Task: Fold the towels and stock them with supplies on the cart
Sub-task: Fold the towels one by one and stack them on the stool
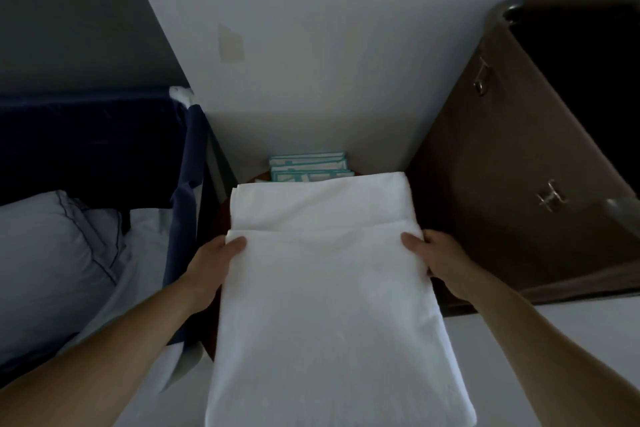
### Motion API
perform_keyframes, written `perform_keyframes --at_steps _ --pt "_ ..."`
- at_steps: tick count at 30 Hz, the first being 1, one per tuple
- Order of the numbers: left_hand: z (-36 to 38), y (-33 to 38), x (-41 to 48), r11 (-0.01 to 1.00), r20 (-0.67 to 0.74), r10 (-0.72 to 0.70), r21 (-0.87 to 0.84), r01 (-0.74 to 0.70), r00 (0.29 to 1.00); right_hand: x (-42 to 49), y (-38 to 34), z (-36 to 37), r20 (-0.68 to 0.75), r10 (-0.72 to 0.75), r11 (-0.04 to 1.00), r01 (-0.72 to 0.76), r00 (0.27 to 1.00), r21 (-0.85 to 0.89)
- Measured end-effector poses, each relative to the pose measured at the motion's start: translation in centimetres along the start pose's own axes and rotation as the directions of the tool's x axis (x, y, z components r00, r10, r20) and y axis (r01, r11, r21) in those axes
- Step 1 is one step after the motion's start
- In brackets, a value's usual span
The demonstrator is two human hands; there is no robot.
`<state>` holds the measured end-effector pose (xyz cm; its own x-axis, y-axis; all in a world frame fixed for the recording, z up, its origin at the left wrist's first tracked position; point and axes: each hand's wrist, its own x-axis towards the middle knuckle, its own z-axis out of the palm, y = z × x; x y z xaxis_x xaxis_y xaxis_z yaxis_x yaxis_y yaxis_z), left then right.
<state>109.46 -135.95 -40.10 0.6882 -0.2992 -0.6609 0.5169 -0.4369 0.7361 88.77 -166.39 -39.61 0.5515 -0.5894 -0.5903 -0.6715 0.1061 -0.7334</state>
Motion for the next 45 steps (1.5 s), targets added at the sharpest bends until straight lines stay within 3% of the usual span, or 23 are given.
perform_keyframes --at_steps 4,8,15,18,21,25,30,34,39,42,45 --pt "-0.4 2.3 -0.1 0.993 0.005 0.097 -0.072 -0.096 0.995 -1.7 -3.1 -1.5 -0.08 -0.109 0.971 0.123 0.991 0.205" --pt "0.3 6.6 3.0 0.976 -0.139 0.19 -0.084 -0.203 0.972 1.7 -6.8 -1.8 -0.184 -0.171 0.969 0.198 0.968 0.146" --pt "2.0 6.3 9.2 0.938 -0.319 0.237 0.322 -0.131 0.918 9.0 -5.2 0.4 -0.315 -0.165 0.986 0.148 0.935 -0.078" --pt "2.4 4.1 8.9 0.882 -0.253 0.281 0.449 -0.145 0.926 8.8 -3.5 0.9 -0.272 -0.122 0.983 0.077 0.955 -0.168" --pt "2.6 2.3 7.4 0.875 -0.234 0.313 0.449 -0.183 0.92 7.4 -2.4 0.9 -0.279 -0.132 0.983 0.09 0.951 -0.16" --pt "2.3 -1.6 4.6 0.906 -0.231 0.232 0.405 -0.124 0.945 4.4 -0.5 1.2 -0.259 -0.145 0.971 0.087 0.955 -0.223" --pt "1.9 -7.1 0.7 0.807 -0.271 0.165 0.589 0.028 0.948 0.0 3.3 1.3 -0.251 -0.068 0.937 -0.024 0.966 -0.349" --pt "1.7 -9.5 -1.8 0.81 -0.239 0.007 0.571 0.135 0.971 -3.3 6.4 1.7 -0.219 0.043 0.895 -0.135 0.975 -0.426" --pt "0.6 -11.0 -4.0 0.741 -0.215 0.024 0.659 0.127 0.976 -6.1 8.8 2.2 -0.244 0.112 0.874 -0.212 0.963 -0.436" --pt "0.4 -11.5 -5.2 0.681 -0.163 0.003 0.723 0.118 0.987 -7.1 9.0 2.6 -0.266 0.071 0.874 -0.189 0.961 -0.448" --pt "0.5 -11.2 -5.8 0.689 -0.119 0.107 0.725 0.013 0.987 -7.2 7.1 2.3 -0.312 -0.077 0.869 -0.09 0.947 -0.487"
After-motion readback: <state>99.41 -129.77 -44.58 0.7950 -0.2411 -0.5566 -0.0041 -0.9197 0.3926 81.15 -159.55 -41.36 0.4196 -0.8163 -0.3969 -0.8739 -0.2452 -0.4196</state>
